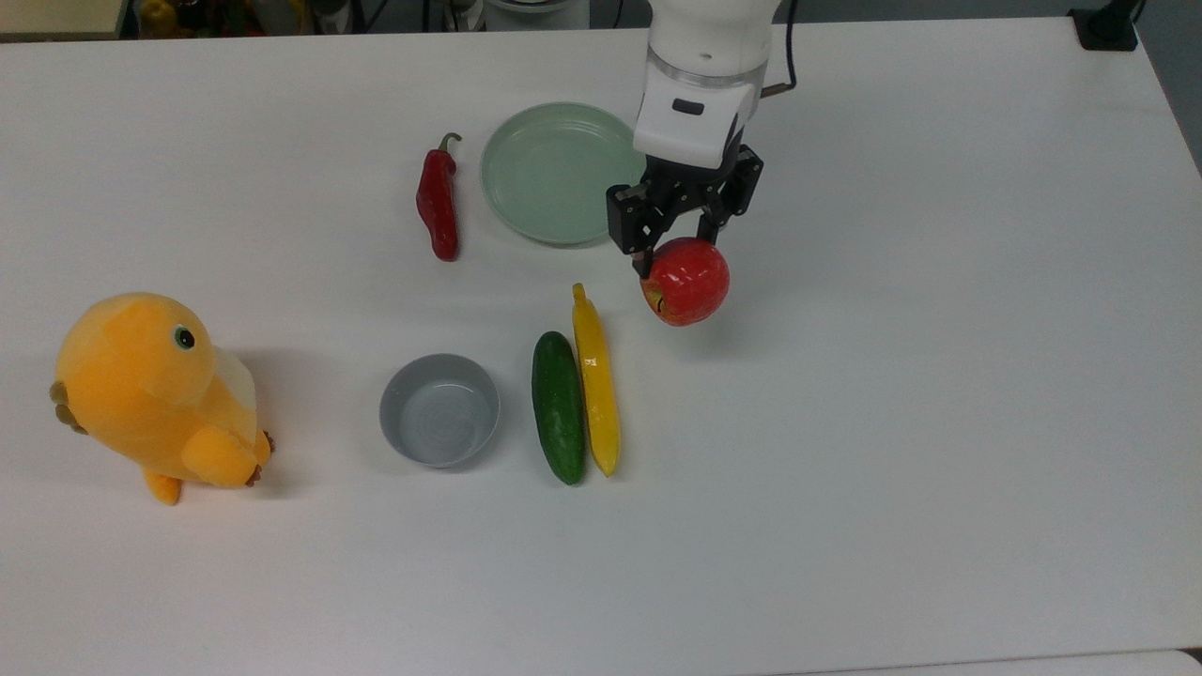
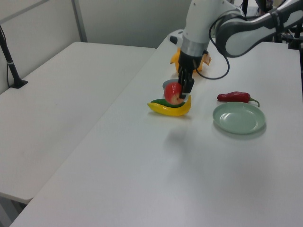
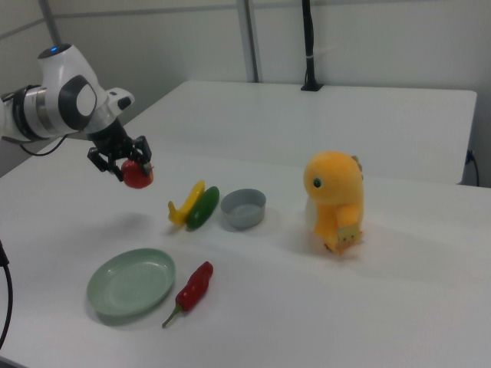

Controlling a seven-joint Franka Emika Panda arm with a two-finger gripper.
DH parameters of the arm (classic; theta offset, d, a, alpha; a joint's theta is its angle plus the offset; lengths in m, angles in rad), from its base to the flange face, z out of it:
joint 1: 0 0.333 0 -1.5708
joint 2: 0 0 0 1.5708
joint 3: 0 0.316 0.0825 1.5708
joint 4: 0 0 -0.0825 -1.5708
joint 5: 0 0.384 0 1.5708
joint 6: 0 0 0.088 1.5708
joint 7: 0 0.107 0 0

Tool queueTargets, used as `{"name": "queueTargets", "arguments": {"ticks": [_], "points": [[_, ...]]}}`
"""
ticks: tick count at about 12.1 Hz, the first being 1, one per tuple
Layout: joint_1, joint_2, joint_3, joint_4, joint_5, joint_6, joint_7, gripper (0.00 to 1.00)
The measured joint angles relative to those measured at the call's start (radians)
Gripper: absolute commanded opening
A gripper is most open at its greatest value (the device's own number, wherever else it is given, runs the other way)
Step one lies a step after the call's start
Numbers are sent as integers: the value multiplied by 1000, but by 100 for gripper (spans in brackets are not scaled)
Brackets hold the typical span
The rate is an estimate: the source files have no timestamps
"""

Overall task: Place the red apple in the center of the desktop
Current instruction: 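Lower the red apple onto the table beside the green plate and release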

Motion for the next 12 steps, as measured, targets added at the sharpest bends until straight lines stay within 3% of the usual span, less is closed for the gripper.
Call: {"name": "queueTargets", "arguments": {"ticks": [4, 9, 10, 11, 12], "points": [[25, -1, 0, -89, 4, 0, 195, 30], [29, 33, 0, -121, 6, 0, 255, 31], [32, 45, 0, -122, 6, 0, 255, 37], [35, 55, 1, -122, 6, 0, 255, 76], [39, 61, 1, -122, 6, 0, 255, 100]]}}
